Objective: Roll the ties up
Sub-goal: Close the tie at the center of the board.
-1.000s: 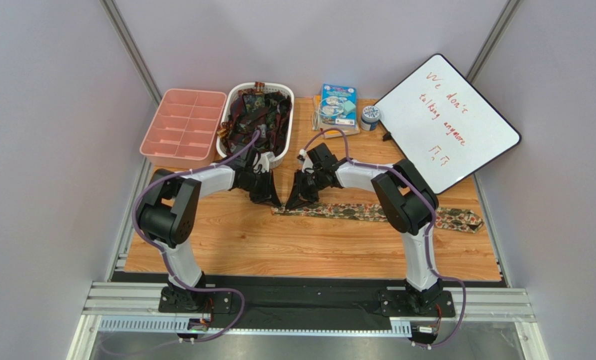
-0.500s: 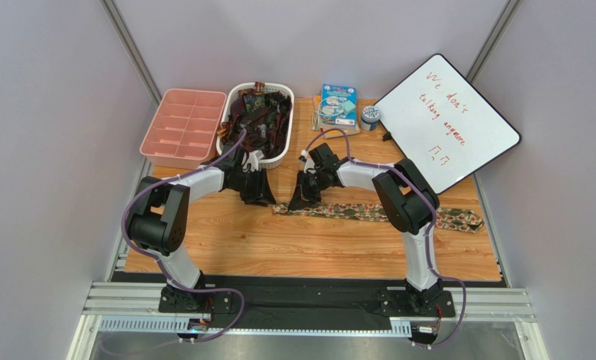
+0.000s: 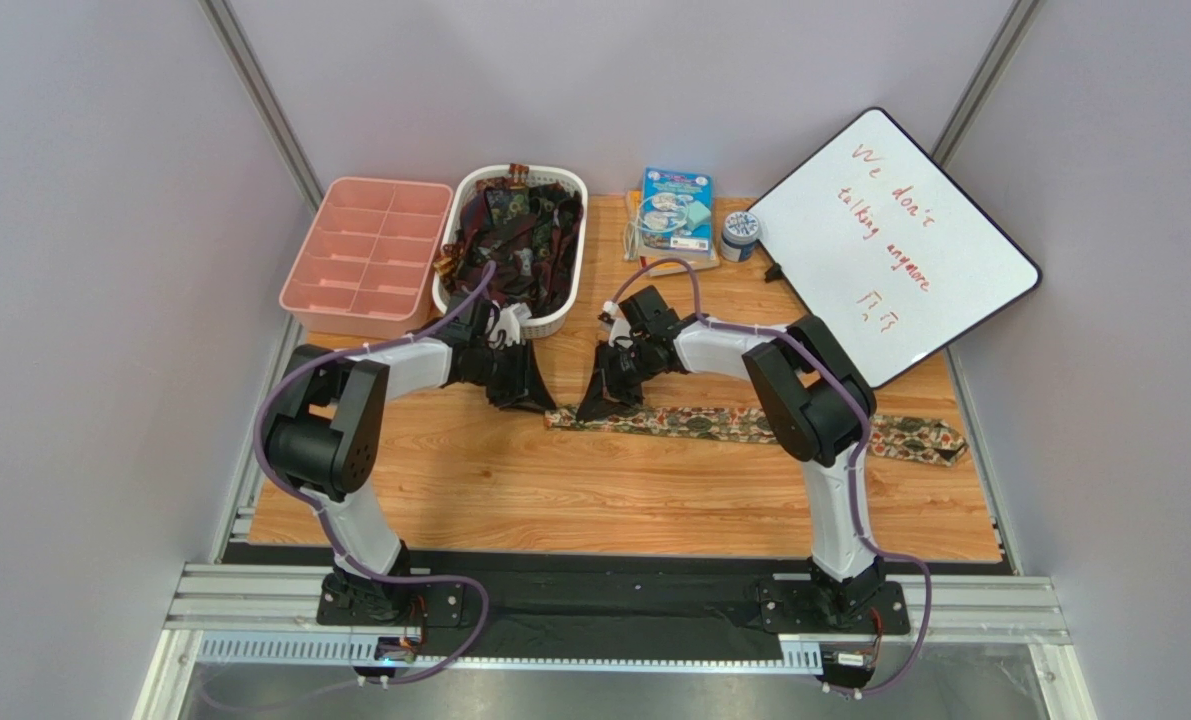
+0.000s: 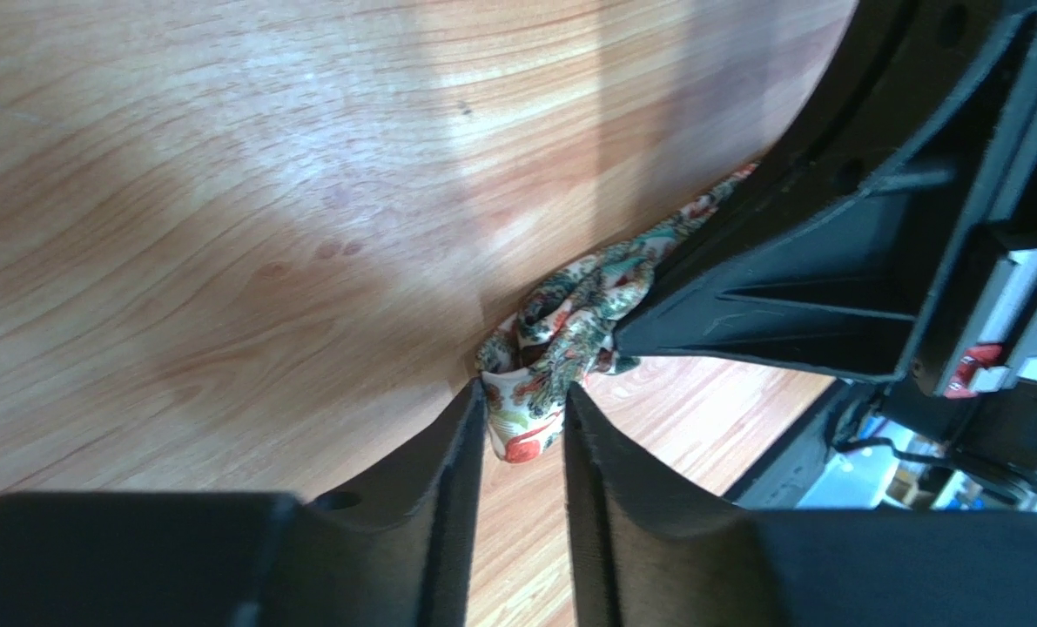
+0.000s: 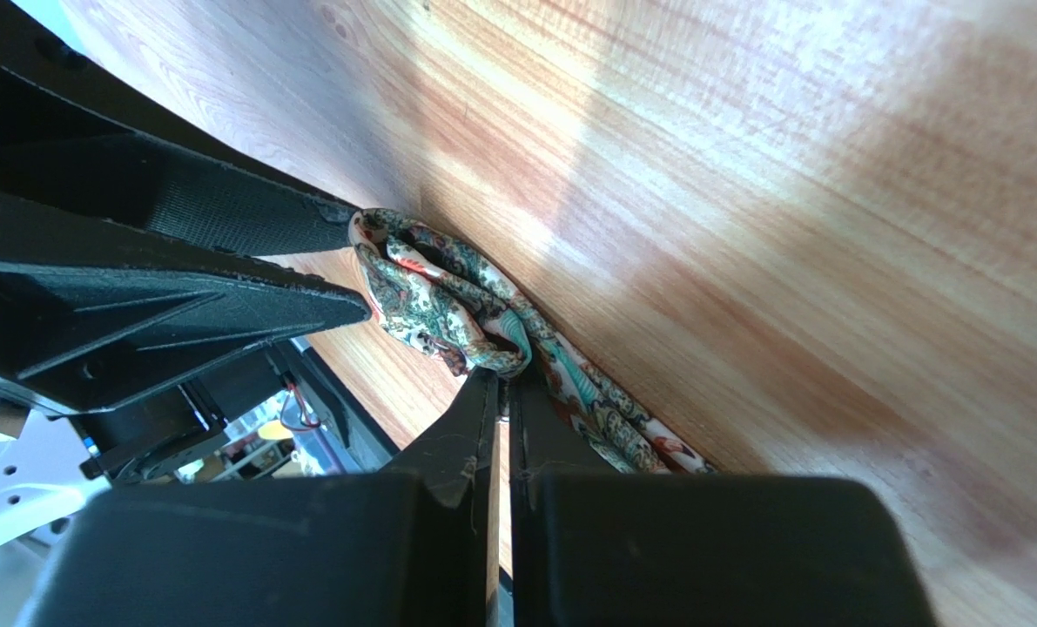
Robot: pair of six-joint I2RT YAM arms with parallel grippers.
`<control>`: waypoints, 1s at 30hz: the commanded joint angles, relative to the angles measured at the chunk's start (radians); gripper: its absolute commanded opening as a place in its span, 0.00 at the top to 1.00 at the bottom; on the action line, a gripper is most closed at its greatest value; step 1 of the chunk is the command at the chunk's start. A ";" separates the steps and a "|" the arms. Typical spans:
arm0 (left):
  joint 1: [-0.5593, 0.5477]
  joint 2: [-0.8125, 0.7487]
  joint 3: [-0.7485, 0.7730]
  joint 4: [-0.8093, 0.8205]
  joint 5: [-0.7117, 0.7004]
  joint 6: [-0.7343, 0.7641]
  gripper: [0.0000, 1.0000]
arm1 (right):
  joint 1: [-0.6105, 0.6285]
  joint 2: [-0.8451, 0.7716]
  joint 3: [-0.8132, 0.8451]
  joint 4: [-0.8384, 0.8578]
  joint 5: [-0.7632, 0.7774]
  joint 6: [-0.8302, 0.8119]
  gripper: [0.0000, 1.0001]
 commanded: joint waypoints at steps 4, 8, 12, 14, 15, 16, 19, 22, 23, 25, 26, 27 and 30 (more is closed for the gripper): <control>-0.005 -0.026 -0.012 0.037 0.080 -0.056 0.83 | -0.002 0.044 0.020 0.000 0.035 -0.006 1.00; -0.011 -0.051 -0.002 0.025 0.103 -0.079 0.99 | 0.001 0.052 0.028 0.004 0.032 0.000 1.00; -0.033 -0.053 0.008 0.043 0.132 -0.109 1.00 | 0.012 0.055 0.034 0.018 0.024 0.013 1.00; -0.048 -0.045 0.012 0.065 0.147 -0.133 1.00 | 0.017 0.055 0.042 0.026 0.018 0.017 1.00; -0.059 -0.042 0.012 0.073 0.144 -0.140 1.00 | 0.021 0.055 0.043 0.030 0.017 0.017 1.00; -0.063 -0.036 0.012 0.080 0.144 -0.149 1.00 | 0.023 0.051 0.043 0.032 0.015 0.020 1.00; -0.073 -0.008 0.015 0.089 0.118 -0.156 1.00 | 0.021 0.040 0.037 0.035 0.006 0.016 0.99; -0.073 0.027 0.029 0.070 0.074 -0.145 1.00 | 0.023 0.017 0.022 0.017 -0.003 -0.010 0.95; -0.073 0.033 0.034 0.048 0.054 -0.137 1.00 | 0.021 0.011 0.017 0.014 -0.009 -0.015 0.92; -0.073 0.044 0.038 0.031 0.032 -0.125 1.00 | 0.023 -0.009 0.013 -0.011 -0.011 -0.039 0.89; -0.074 0.044 0.037 0.022 0.016 -0.116 1.00 | 0.023 -0.015 0.011 -0.019 -0.011 -0.050 0.86; -0.073 0.046 0.037 0.013 0.006 -0.113 1.00 | 0.023 -0.023 0.014 -0.032 -0.011 -0.067 0.86; -0.073 0.046 0.037 -0.009 -0.011 -0.099 1.00 | 0.023 -0.048 0.023 -0.071 -0.011 -0.093 0.84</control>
